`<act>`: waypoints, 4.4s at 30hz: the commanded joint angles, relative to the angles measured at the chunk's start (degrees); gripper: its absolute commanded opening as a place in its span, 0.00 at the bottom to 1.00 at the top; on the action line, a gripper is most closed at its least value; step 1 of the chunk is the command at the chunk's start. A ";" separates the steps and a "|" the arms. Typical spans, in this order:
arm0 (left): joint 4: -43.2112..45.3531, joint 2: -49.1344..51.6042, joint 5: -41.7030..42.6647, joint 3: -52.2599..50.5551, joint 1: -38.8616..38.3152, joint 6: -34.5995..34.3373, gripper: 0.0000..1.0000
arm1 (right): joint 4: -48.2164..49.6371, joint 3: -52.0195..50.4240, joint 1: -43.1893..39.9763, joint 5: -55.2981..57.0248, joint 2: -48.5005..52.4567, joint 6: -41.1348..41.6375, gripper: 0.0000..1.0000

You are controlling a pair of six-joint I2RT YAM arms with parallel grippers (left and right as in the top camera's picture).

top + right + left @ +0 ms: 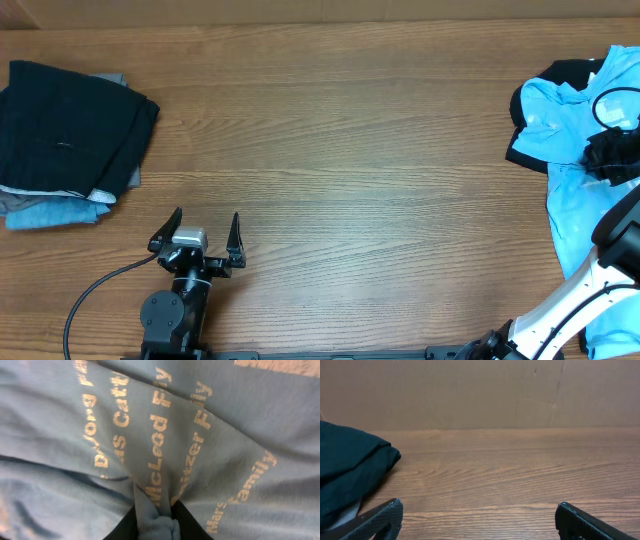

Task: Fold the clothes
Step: 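Reach the right gripper to the light-blue shirt and pinch its edge, then lift the light-blue shirt with the right gripper toward table center, then grasp the hanging shirt's other edge with the left gripper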

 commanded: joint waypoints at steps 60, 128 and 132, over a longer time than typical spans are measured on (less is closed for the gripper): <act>0.04 -0.17 0.63 -0.22 -0.31 1.27 1.00 | 10.29 4.04 61.79 -22.77 -51.23 -14.12 0.04; -44.02 76.61 -4.59 62.34 -21.68 -2.38 1.00 | 4.70 4.04 61.79 -0.94 -50.75 0.24 0.04; -38.75 76.61 2.54 58.73 -21.70 -2.75 1.00 | 6.75 4.04 61.77 -0.94 -49.68 0.42 0.04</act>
